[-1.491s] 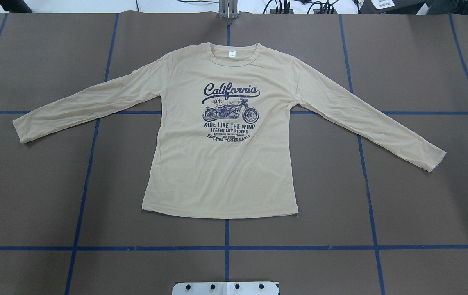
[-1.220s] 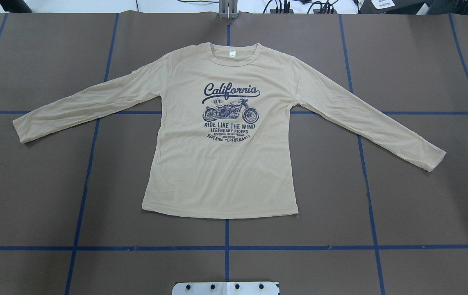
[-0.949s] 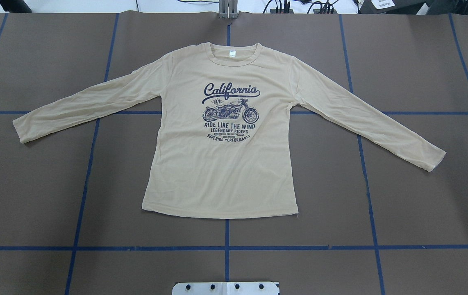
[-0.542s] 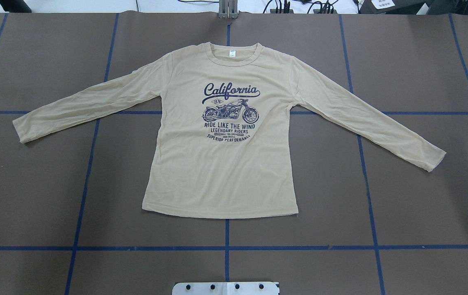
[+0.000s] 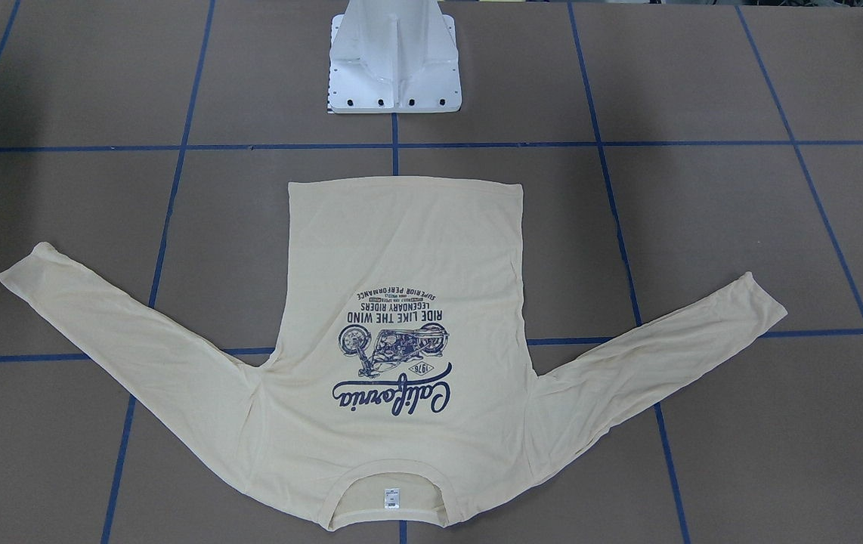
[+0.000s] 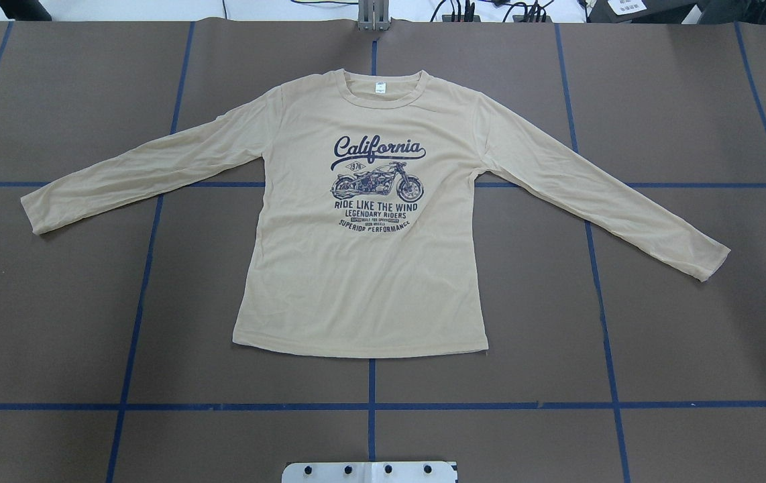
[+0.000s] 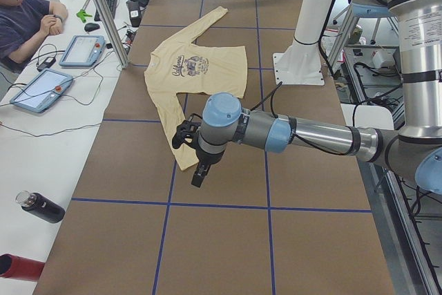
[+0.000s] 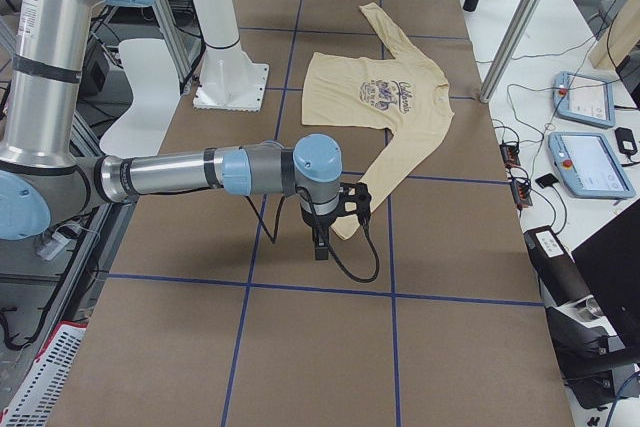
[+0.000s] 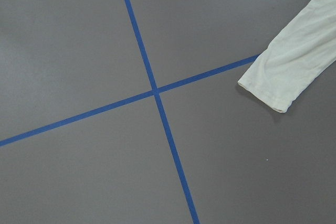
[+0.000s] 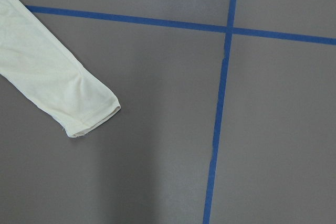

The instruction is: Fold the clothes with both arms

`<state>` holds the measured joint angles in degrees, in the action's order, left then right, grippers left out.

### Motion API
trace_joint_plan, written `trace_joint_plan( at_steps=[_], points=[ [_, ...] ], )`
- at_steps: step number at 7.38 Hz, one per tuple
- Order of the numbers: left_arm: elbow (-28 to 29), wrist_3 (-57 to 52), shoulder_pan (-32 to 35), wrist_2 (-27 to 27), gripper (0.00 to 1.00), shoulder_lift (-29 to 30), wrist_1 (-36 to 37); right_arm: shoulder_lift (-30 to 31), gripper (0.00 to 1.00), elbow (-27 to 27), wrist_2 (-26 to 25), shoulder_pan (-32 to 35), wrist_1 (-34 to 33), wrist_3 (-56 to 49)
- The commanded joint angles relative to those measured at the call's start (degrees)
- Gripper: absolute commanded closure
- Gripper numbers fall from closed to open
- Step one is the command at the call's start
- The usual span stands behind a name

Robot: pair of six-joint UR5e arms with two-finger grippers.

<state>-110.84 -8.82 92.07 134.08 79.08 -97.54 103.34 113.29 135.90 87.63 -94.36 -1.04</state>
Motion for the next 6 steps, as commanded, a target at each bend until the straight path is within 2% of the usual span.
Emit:
trace_joint_plan(
  at_steps=[1,2,3,4,5,6],
  points=[
    [1.49,1.00,-0.05,-1.88,0.00,2.64,-11.19,-5.13,0.00,0.35,0.50,0.00,-0.03,0.33],
    [2.81,0.83,0.13,-2.15,0.00,4.49,-17.62,-6.12,0.00,0.09,0.33,0.00,0.49,0.42],
    [3.69,0.83,0.04,-2.50,0.00,4.51,-21.16,-7.18,0.00,-0.78,0.33,0.00,3.97,0.60],
    [7.88,1.26,-0.13,-2.50,0.00,9.90,-20.41,-6.58,0.00,-0.27,0.50,0.09,6.88,2.43],
    [10.53,1.00,-0.05,-1.89,0.00,11.87,-20.93,-5.62,0.00,-0.35,0.33,0.09,10.74,4.97],
    [10.56,0.83,0.04,-1.80,0.00,11.71,-21.11,-5.43,0.00,-0.53,-0.63,0.00,18.61,6.12]
  ],
)
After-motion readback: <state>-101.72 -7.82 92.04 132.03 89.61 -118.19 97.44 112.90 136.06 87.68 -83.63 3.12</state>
